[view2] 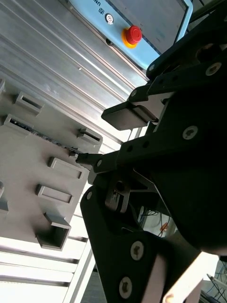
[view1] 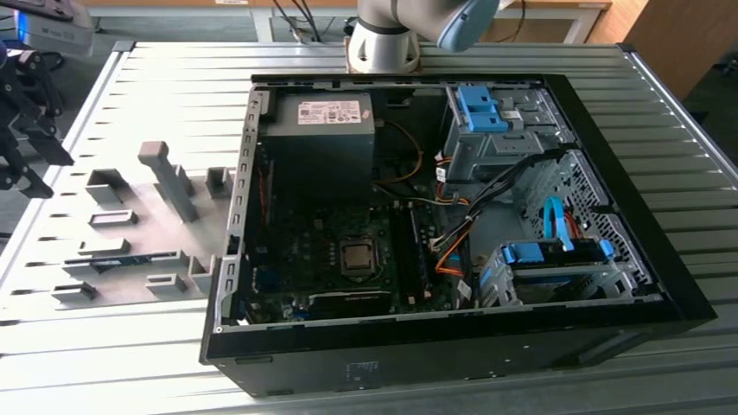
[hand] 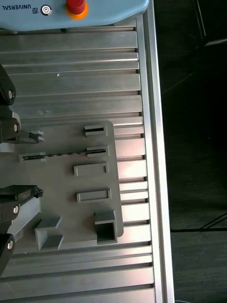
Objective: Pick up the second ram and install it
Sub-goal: 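Pick up the second ram and move it above second insertion slot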
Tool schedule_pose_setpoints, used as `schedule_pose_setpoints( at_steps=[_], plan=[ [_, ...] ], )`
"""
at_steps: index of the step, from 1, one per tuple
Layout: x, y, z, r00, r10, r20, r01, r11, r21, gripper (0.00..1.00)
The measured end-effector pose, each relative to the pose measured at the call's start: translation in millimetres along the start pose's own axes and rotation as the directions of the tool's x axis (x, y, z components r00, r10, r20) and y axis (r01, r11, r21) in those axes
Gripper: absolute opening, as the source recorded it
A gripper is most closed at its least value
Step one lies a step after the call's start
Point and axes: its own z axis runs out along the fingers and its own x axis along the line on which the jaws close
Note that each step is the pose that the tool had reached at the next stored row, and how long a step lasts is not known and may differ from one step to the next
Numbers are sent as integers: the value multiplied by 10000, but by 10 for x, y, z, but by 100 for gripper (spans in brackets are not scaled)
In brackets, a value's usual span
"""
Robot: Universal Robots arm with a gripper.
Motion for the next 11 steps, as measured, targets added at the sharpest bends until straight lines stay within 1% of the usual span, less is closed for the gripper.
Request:
schedule_pose_setpoints(
  at_steps=[11],
  plan=[
    [0,-1,22,10000,0,1,0,10000,0,47]
  ],
)
